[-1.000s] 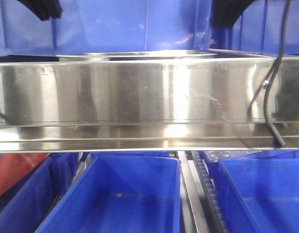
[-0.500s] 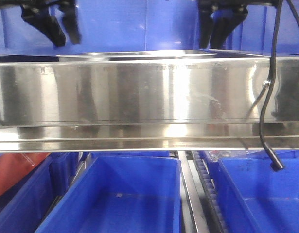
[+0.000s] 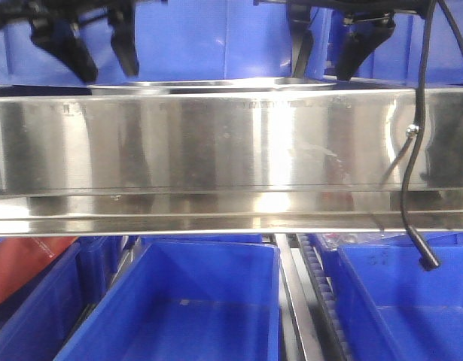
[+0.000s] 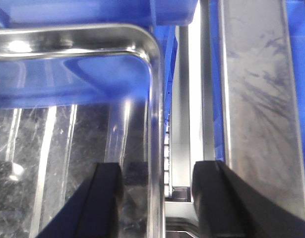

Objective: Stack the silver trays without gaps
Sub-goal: 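Lower both grippers onto opposite rims of the silver tray, then close both grippers on the tray rims and lift the tray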

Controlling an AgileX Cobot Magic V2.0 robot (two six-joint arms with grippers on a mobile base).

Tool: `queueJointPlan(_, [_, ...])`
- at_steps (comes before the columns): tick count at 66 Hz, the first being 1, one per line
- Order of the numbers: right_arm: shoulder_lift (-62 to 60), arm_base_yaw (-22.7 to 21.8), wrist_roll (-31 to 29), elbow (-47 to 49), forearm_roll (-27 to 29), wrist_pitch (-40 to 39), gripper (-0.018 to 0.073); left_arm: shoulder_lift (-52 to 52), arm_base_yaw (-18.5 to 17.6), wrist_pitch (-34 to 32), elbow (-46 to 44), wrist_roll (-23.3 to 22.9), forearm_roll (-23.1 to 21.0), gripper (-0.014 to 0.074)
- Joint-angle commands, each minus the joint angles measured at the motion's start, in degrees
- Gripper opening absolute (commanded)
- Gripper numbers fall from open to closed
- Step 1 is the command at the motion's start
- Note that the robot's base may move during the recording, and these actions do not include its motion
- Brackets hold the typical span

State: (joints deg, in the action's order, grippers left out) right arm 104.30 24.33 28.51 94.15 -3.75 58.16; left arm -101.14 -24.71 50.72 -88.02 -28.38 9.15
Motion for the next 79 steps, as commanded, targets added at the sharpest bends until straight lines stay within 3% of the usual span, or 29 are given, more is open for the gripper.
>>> queueJointPlan(1, [0.4,0.1,0.1,0.4,-0.5,-1.5,0.0235,-0.9,-0.3,-0.7,-0.3,-0.1,0.4,0.0233])
queueJointPlan(67, [3.3,0.1,0.1,0.4,0.3,-1.1,0.0234,-2.8,-0.3,0.2,-0.2,-0.1,1.9,0.0232])
queueJointPlan(79, [3.3,0.1,0.1,0.4,0.3,-1.1,0.0234,-2.8,-0.3,0.1,-0.2,-0.1,1.9,0.0174])
